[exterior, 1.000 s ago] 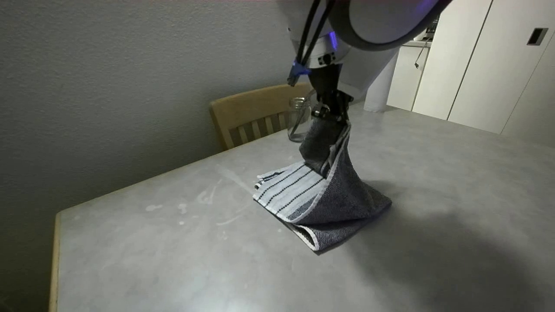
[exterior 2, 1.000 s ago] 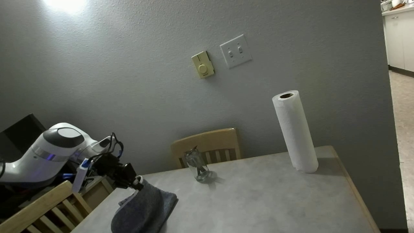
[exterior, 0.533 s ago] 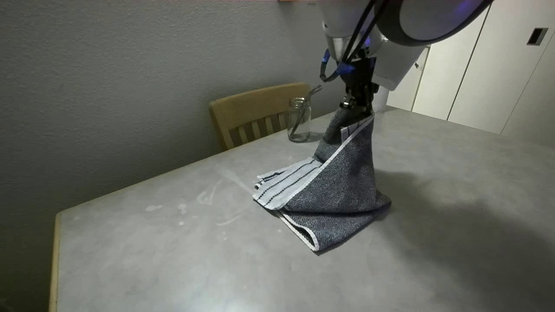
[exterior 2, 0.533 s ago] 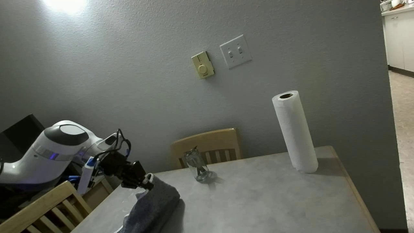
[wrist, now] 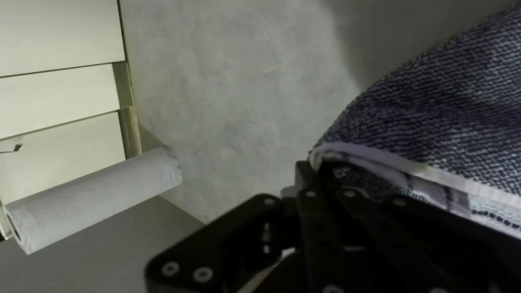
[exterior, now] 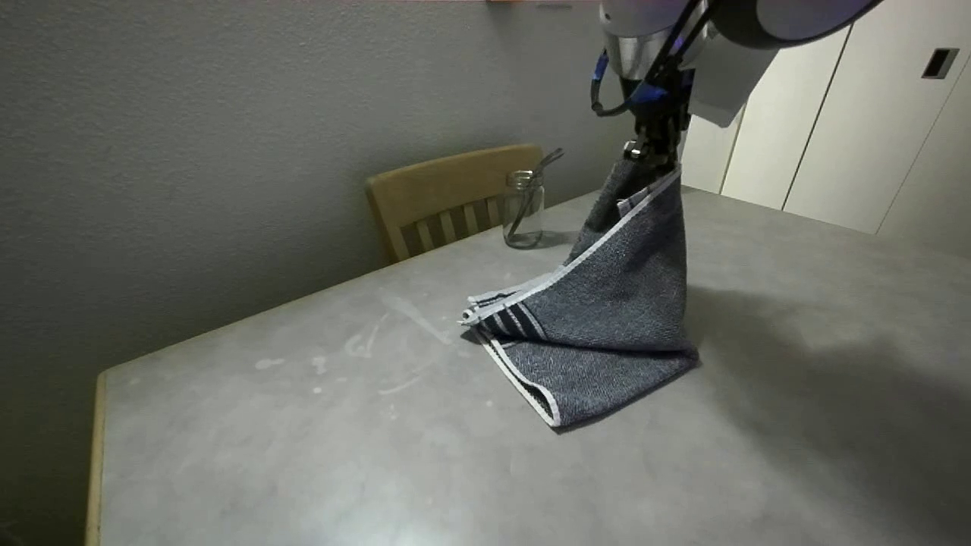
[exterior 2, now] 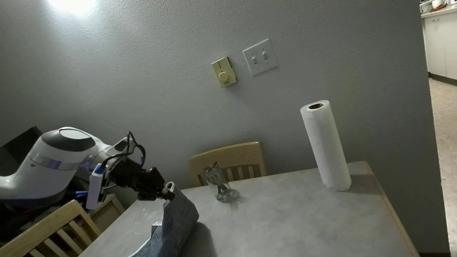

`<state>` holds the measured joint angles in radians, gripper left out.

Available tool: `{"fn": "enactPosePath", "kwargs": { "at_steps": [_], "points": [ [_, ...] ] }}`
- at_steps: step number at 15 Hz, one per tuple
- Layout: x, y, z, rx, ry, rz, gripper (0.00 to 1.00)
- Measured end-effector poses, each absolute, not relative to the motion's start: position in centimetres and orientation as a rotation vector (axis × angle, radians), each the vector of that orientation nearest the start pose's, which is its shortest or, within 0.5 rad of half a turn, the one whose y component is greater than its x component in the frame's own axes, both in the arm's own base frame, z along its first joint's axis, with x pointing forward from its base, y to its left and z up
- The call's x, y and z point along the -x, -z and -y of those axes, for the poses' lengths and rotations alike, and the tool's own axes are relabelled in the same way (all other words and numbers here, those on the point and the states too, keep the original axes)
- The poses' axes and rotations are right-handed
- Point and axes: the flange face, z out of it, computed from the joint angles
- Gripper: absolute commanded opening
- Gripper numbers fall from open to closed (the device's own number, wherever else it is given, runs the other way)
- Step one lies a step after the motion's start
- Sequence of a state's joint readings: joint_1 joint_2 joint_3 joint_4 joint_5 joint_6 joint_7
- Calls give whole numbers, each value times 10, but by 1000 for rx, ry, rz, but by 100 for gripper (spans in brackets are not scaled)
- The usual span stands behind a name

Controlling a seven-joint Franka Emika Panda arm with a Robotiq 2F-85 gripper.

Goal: Fold the towel then unfold it

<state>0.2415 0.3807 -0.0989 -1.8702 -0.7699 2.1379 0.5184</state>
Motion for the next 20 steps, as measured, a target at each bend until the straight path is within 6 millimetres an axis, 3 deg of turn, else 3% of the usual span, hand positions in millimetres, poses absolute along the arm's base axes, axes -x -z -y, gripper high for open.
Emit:
{"fn": "enactPosePath", "kwargs": {
  "at_steps": [4, 8, 9, 11, 13, 16, 18, 20],
  "points": [
    [-616, -324, -55, -2467, -166, -56, 1],
    [-595, -325, -42, -2461, -174, 214, 1],
    [-588, -322, -39, -2446, -167, 291, 29],
    [-575, -312, -35, -2403, -153, 443, 36],
    [-562, -301, -40, -2353, -142, 593, 51],
    [-546, -294, -73, -2275, -134, 819, 73],
    [-543, -297, -111, -2202, -151, 919, 87],
    [-551, -297, -158, -2178, -166, 893, 99]
  ]
}}
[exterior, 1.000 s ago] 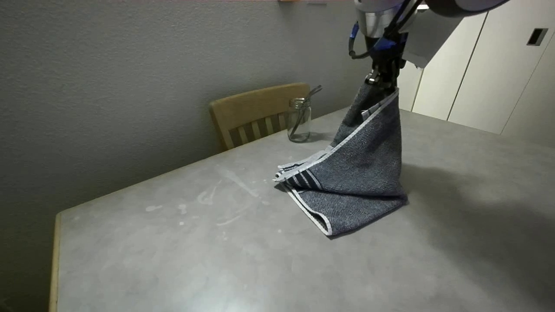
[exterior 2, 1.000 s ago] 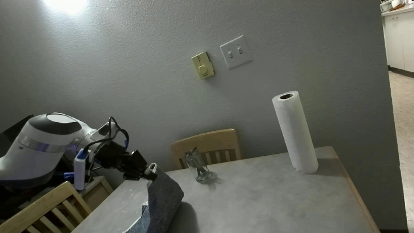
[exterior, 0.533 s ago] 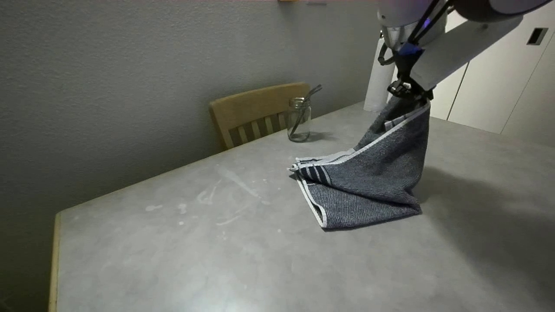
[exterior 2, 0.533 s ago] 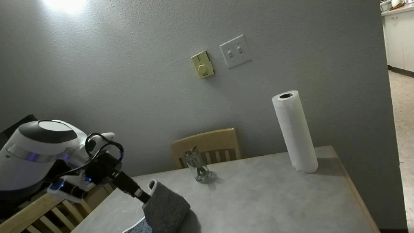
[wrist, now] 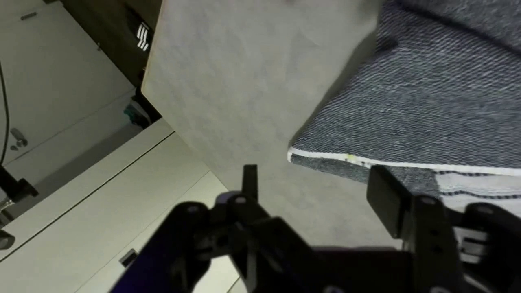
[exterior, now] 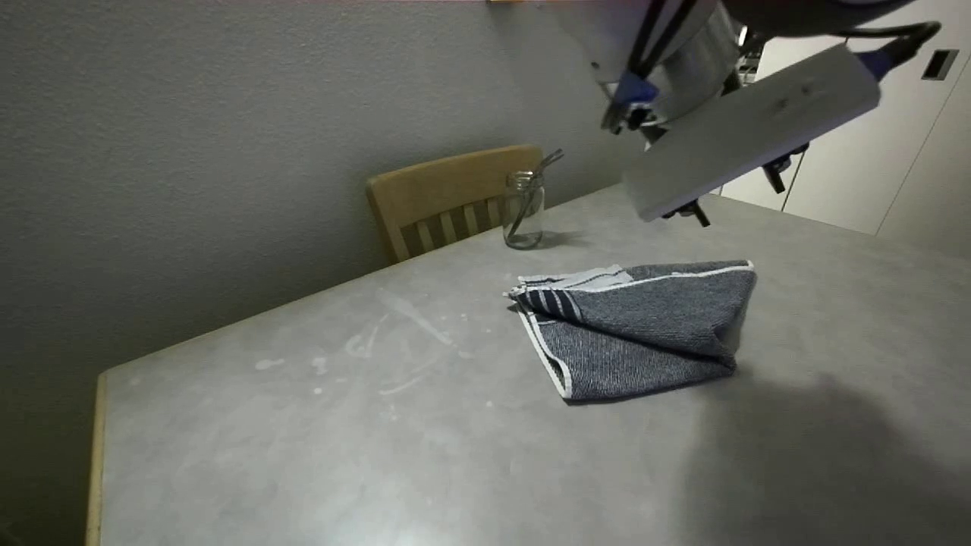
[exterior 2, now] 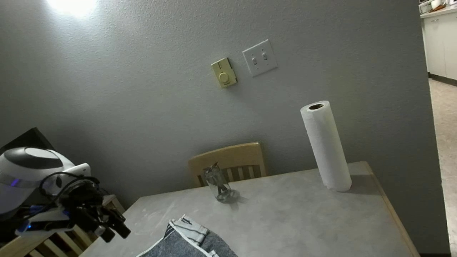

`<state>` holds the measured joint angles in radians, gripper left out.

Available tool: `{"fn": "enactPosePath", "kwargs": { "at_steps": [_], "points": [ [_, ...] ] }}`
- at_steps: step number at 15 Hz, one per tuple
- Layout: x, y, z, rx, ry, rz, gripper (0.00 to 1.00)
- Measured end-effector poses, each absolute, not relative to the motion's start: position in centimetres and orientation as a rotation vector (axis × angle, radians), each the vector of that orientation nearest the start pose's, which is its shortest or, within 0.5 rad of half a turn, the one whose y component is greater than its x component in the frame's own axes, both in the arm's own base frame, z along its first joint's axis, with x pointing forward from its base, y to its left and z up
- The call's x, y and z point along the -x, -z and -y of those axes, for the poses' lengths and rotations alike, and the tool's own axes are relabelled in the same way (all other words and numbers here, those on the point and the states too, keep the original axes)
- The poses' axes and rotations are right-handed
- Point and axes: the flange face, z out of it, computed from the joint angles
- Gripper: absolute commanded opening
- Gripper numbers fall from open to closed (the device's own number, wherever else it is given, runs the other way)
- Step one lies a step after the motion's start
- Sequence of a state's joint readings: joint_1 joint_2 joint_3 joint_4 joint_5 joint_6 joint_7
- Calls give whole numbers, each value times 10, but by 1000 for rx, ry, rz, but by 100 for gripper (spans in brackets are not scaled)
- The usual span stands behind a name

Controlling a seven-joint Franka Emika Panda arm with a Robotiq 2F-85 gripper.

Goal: Fold the towel then unfold it

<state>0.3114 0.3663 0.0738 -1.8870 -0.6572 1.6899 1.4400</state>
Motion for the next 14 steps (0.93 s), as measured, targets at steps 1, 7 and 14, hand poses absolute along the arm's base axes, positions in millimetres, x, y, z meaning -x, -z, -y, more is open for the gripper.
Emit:
{"fn": "enactPosePath", "kwargs": {
  "at_steps": [1, 7, 14],
  "points": [
    [-559, -294, -183, -2202, -176, 845, 100],
    [-619, -237, -259, -2362, -134, 569, 100],
    [-646, -208, -268, -2266, -24, 612, 100]
  ]
}}
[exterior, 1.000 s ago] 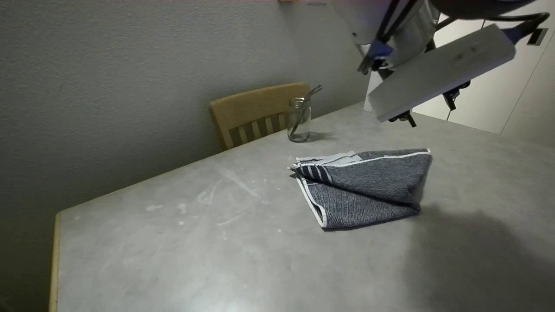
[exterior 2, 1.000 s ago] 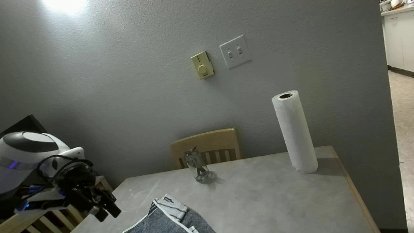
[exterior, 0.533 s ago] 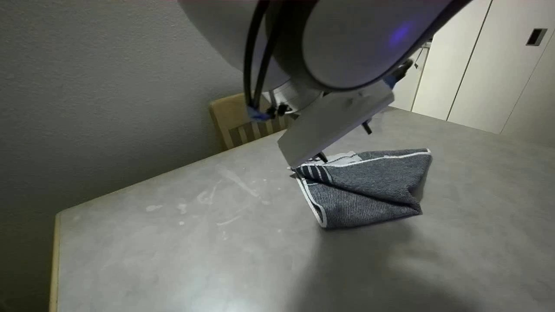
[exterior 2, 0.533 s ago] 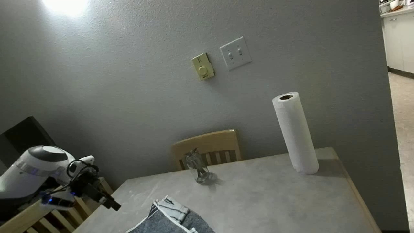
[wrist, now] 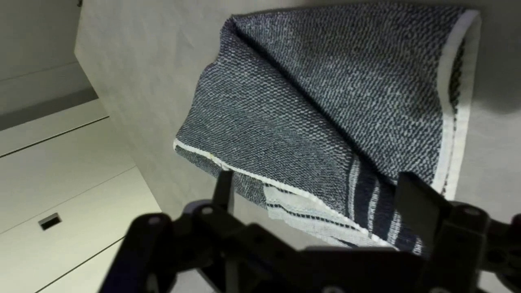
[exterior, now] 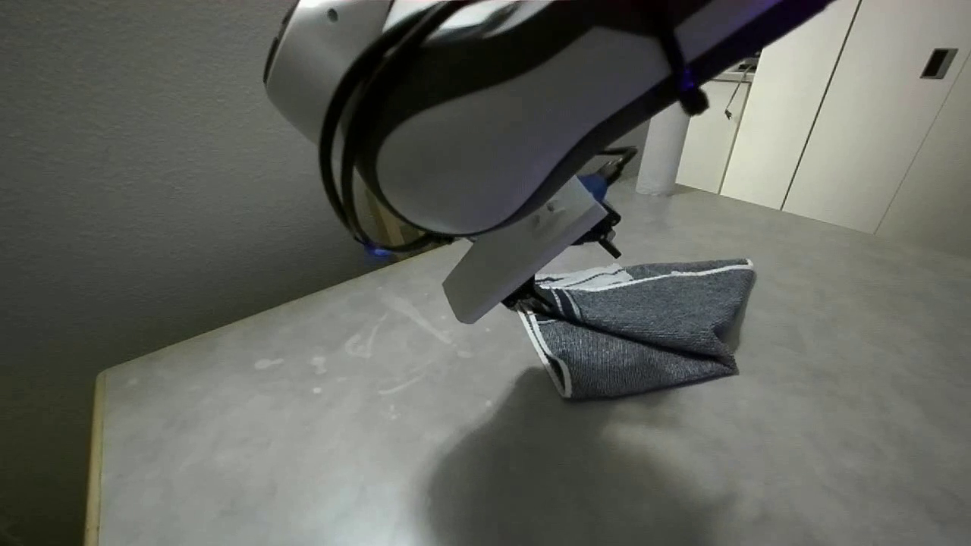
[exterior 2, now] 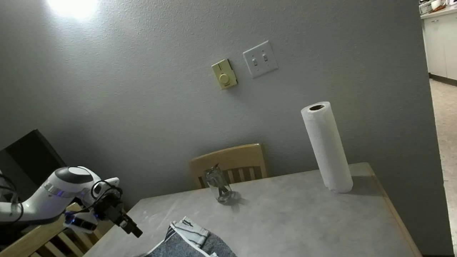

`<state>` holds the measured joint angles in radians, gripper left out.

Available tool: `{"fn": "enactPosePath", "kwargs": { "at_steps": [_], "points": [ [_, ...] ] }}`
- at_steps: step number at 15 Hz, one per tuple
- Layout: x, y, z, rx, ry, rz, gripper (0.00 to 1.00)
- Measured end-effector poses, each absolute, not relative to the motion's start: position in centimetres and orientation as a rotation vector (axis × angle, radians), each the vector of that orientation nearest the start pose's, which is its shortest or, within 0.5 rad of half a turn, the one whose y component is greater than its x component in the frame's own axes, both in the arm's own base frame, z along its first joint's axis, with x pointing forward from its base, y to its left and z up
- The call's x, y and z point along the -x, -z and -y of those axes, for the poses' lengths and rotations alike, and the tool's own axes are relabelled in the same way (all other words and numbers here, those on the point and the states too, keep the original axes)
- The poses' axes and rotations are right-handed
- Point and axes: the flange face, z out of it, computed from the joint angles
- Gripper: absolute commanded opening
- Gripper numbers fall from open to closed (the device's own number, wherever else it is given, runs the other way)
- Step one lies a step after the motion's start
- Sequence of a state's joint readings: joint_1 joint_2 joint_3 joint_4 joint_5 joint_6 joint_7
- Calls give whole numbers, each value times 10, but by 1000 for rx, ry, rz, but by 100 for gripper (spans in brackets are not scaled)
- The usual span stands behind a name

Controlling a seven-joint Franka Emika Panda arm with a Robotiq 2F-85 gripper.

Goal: Fold the towel then unfold it

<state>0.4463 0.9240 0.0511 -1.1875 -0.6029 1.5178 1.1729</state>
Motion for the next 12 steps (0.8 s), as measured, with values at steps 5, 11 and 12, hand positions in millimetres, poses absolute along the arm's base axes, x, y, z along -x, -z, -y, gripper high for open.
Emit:
{"fn": "enactPosePath", "kwargs": {
  "at_steps": [5, 11, 12],
  "points": [
    [-656, -218, -271, -2247, -45, 567, 100],
    [-689, -179, -239, -2396, -93, 471, 100],
    [-692, -171, -231, -2404, -85, 466, 100]
  ]
}}
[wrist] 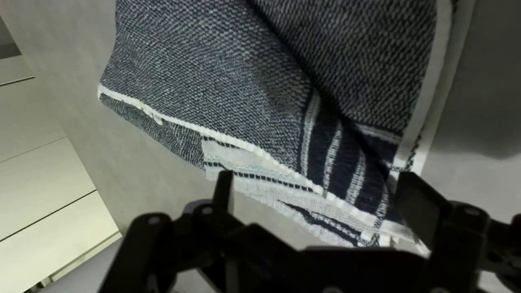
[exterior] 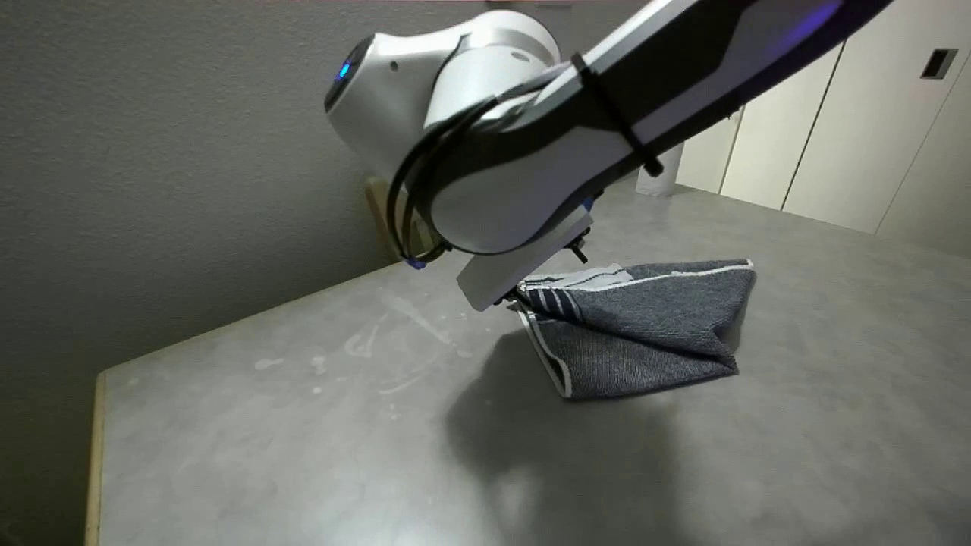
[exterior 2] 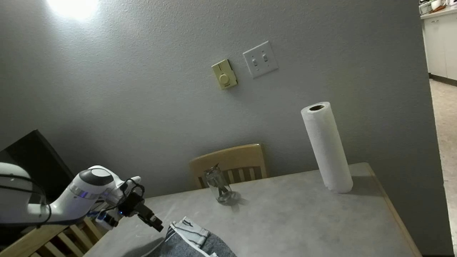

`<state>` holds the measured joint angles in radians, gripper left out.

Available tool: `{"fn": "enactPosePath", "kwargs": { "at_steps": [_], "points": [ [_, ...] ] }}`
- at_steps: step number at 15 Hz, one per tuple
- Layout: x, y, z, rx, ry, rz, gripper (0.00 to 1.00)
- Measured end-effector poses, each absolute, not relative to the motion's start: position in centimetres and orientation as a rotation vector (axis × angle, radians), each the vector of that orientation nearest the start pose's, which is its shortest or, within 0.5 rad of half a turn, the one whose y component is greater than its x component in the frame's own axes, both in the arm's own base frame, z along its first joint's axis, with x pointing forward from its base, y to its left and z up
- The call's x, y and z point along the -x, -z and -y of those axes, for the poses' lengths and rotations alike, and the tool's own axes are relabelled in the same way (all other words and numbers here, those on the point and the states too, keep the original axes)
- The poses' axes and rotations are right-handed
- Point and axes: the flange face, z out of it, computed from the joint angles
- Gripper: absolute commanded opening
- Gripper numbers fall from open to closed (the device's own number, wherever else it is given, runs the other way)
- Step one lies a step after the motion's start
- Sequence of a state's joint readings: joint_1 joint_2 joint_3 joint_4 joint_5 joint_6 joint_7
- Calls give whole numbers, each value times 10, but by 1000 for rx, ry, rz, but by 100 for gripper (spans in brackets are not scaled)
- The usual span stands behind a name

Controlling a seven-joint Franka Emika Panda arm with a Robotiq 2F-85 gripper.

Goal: Fold the towel then unfold it

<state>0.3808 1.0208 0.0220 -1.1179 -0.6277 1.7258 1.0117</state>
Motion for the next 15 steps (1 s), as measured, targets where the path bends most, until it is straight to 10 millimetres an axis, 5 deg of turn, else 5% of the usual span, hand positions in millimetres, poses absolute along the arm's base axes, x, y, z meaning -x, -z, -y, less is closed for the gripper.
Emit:
{"fn": "enactPosePath", "kwargs": {
  "at_steps": [4, 12, 13, 15],
  "points": [
    [-695, -155, -211, -2400, -48, 459, 100],
    [-694, -144, -219, -2432, -58, 437, 100],
    [-694, -143, -220, -2437, -61, 434, 82],
    [-693, -140, -220, -2441, -60, 428, 66]
  ]
}}
